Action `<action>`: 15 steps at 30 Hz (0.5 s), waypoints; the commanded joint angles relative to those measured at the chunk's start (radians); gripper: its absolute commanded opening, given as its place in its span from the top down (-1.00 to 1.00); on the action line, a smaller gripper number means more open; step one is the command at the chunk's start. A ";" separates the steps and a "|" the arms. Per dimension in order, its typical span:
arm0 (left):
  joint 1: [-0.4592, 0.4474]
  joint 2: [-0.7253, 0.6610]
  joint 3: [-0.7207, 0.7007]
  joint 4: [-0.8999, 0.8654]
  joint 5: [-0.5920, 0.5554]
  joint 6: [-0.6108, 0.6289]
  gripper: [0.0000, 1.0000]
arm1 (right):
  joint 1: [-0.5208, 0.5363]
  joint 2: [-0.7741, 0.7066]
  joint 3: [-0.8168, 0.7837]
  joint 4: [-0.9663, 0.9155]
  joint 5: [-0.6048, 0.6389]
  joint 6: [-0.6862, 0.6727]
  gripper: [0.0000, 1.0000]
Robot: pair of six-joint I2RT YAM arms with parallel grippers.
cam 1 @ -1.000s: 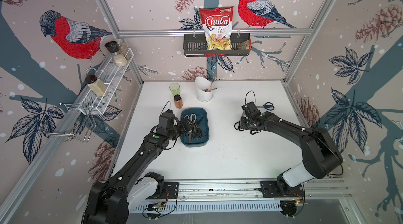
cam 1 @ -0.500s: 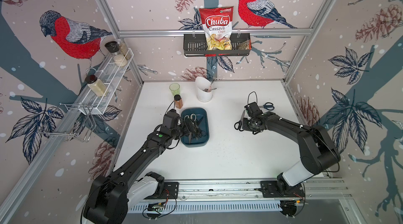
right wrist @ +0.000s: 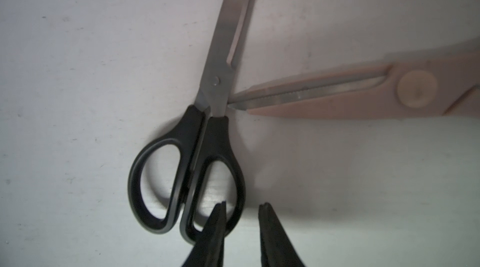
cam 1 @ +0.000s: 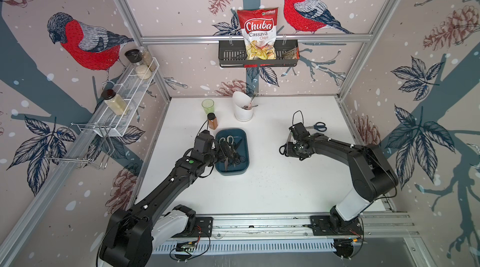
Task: Put the scissors into the storage box
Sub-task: Pick up the scissors from the center of the board.
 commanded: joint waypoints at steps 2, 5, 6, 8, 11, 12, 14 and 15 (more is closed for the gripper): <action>-0.003 0.001 0.011 0.014 -0.014 0.013 -0.86 | -0.003 0.022 0.014 0.010 0.016 -0.019 0.45; -0.003 0.004 0.016 0.014 -0.014 0.016 -0.86 | -0.005 0.034 0.019 0.013 0.020 -0.021 0.46; -0.003 0.006 0.018 0.014 -0.014 0.016 -0.86 | -0.006 0.039 0.021 0.014 0.020 -0.022 0.45; -0.003 0.008 0.023 0.011 -0.014 0.018 -0.87 | -0.010 0.048 0.024 0.017 0.020 -0.023 0.46; -0.003 0.012 0.033 0.005 -0.015 0.024 -0.86 | -0.013 0.059 0.032 0.018 0.015 -0.024 0.47; -0.003 0.014 0.036 0.004 -0.016 0.026 -0.87 | -0.013 0.062 0.033 0.016 0.016 -0.025 0.47; -0.002 0.014 0.039 0.004 -0.017 0.027 -0.87 | -0.013 0.068 0.035 0.016 0.017 -0.026 0.49; -0.002 0.016 0.038 0.004 -0.017 0.028 -0.86 | -0.013 0.071 0.035 0.014 0.021 -0.027 0.49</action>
